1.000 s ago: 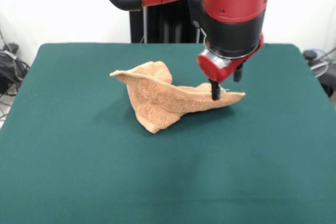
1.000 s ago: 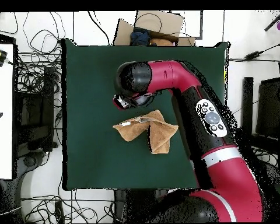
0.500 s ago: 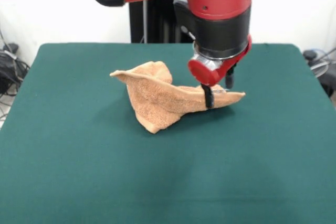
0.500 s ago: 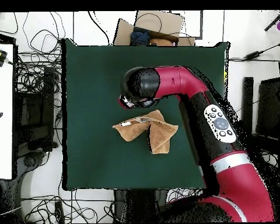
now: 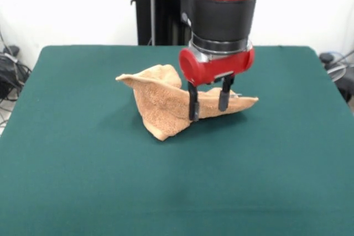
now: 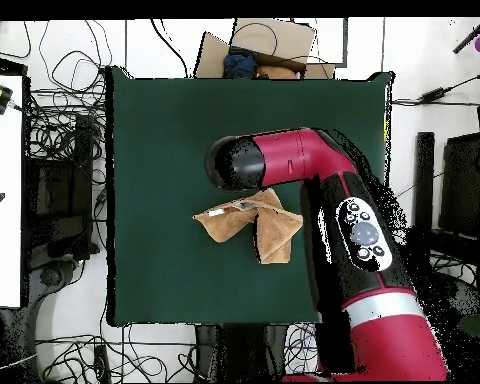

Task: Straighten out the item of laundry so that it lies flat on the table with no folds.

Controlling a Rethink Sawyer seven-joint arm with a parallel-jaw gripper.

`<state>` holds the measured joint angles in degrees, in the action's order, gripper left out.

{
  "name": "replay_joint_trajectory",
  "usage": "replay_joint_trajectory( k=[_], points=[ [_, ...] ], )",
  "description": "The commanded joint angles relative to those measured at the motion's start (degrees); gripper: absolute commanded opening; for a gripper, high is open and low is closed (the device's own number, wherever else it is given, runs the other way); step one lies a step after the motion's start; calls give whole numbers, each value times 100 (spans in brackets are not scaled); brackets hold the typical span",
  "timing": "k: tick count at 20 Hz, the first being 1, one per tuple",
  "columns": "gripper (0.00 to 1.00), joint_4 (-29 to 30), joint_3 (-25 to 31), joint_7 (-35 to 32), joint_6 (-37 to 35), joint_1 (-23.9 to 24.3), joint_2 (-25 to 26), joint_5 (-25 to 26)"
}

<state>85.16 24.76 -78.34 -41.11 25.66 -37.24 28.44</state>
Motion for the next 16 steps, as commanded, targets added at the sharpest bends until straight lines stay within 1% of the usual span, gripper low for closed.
replay_joint_trajectory(
  k=[1,3,5,9,10,11,14,16],
  points=[
    [100,566,-1182,-1996,229,-340,-311,129],
    [100,523,-1527,-2461,185,-560,-377,185],
    [100,370,-1896,-2996,78,-818,-316,220],
    [100,-269,-2765,-4078,-457,-1486,126,334],
    [100,-348,-3003,-4412,-653,-1646,256,268],
    [100,-358,-3119,-4565,-573,-1689,380,189],
    [100,-216,-3117,-4462,-87,-1564,657,-43],
    [100,-48,-2917,-4162,229,-1371,712,-172]
  ],
)
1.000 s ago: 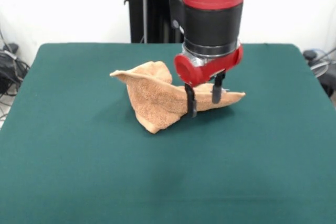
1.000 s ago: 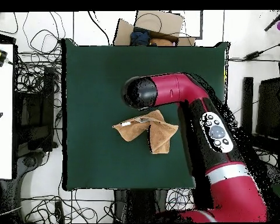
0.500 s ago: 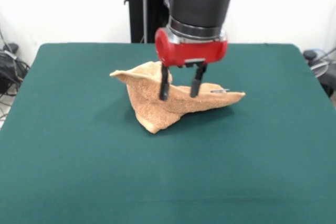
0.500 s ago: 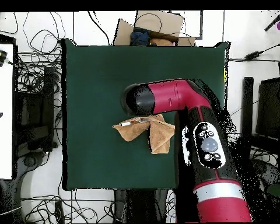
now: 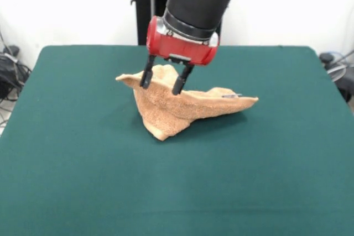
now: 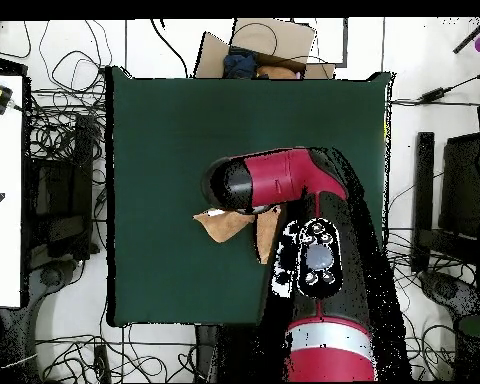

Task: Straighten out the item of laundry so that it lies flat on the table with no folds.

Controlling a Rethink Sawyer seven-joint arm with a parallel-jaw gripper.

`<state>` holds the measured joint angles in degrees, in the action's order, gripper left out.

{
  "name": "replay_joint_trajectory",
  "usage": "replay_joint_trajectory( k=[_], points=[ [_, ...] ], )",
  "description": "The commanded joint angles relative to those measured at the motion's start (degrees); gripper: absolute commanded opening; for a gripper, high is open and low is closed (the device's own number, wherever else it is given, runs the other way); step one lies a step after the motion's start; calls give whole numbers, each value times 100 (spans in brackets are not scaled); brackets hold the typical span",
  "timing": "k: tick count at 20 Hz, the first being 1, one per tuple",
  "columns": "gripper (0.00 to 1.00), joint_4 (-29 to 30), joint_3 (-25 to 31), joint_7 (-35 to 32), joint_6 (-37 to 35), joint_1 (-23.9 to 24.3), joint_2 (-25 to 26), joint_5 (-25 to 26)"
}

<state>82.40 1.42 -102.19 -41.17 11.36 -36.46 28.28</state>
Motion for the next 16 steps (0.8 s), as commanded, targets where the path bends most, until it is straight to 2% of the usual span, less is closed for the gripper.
replay_joint_trajectory(
  k=[1,4,7,10,12,14,16],
  points=[
    [100,310,-564,-1818,310,74,635,-203],
    [100,269,-455,-1649,115,135,695,-272],
    [100,306,-95,-983,-66,435,672,-407],
    [100,303,-327,-1341,-203,261,526,-452],
    [100,202,-424,-1341,-638,190,491,-498],
    [100,241,-235,-895,-850,370,504,-556],
    [100,308,265,-27,-1048,768,635,-650]
  ],
)
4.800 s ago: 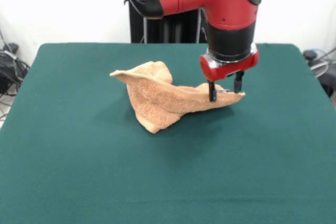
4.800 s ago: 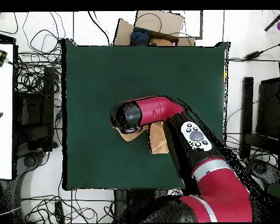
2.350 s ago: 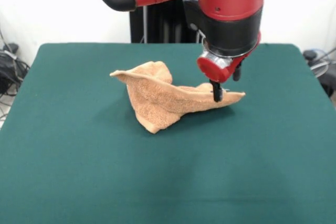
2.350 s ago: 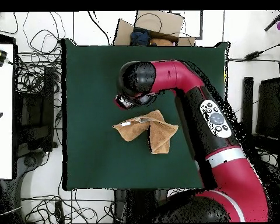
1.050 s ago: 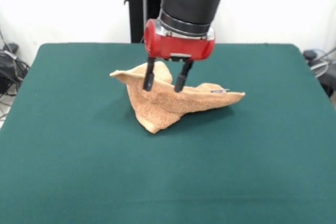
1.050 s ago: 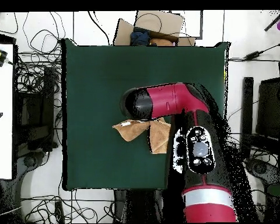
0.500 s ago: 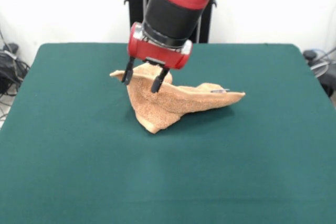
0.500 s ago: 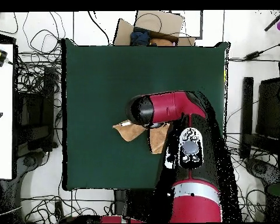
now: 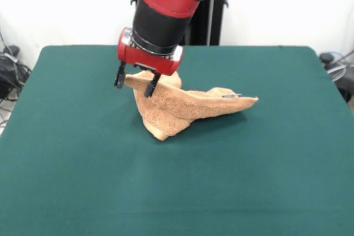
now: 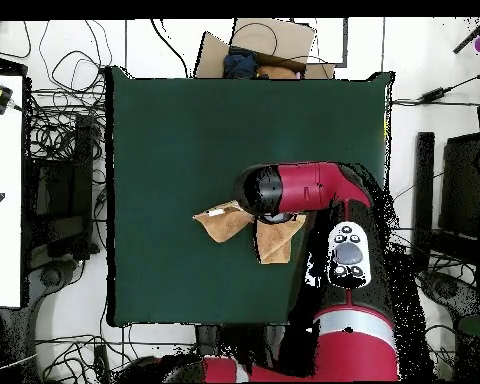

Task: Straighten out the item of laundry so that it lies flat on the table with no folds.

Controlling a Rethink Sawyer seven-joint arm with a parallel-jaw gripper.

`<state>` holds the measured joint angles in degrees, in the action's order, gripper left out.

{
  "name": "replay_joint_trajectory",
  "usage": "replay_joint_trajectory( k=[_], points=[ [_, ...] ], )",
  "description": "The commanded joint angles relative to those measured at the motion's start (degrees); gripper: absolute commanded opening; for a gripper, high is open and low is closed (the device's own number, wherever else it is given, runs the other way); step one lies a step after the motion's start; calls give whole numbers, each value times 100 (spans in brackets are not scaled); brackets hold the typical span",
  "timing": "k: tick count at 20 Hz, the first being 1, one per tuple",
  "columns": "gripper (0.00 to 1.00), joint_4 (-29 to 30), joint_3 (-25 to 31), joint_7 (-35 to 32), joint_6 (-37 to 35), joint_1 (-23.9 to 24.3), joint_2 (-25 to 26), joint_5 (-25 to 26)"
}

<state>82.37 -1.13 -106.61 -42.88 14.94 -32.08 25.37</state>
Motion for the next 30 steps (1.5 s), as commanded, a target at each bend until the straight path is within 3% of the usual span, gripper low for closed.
replay_joint_trajectory(
  k=[1,4,12,24,30],
  points=[
    [100,335,767,832,-986,586,275,-402],
    [100,632,1203,1410,-1030,892,198,-489],
    [100,1527,1680,1583,-1368,1125,-40,-651],
    [100,2849,2260,896,-1046,1215,-511,-1292],
    [100,3046,2334,776,-1002,1244,-600,-1391]
  ],
)
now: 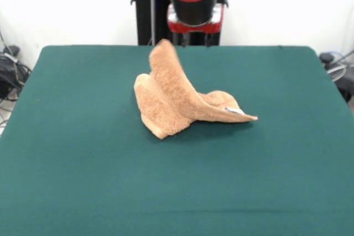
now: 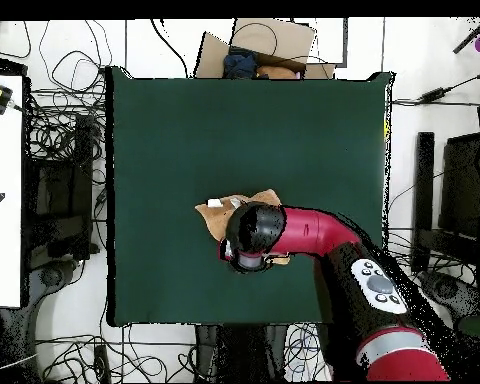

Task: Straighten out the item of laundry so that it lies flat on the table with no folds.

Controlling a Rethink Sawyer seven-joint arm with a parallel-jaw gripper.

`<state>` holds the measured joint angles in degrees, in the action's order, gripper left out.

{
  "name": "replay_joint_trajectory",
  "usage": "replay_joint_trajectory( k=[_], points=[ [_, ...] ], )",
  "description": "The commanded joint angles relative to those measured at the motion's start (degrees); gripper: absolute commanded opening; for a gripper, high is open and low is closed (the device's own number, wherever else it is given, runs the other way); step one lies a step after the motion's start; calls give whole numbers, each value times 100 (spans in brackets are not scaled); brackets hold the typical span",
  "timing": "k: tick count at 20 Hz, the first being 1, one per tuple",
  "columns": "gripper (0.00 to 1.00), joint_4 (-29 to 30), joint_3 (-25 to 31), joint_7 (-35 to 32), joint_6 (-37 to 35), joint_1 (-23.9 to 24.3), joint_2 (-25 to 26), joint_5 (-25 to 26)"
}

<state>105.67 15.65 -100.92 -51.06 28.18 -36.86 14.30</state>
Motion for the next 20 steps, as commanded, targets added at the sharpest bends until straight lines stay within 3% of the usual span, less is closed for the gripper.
replay_joint_trajectory(
  k=[1,6,9,13,16,20],
  points=[
    [100,686,676,235,-216,-57,-124,-276],
    [100,666,736,232,-144,61,-126,-248],
    [100,-53,704,338,-180,111,273,-87],
    [100,-1076,701,442,-504,-76,397,84],
    [100,-1196,720,327,-296,-77,466,5],
    [100,-1365,672,352,191,-174,415,306]
  ],
)
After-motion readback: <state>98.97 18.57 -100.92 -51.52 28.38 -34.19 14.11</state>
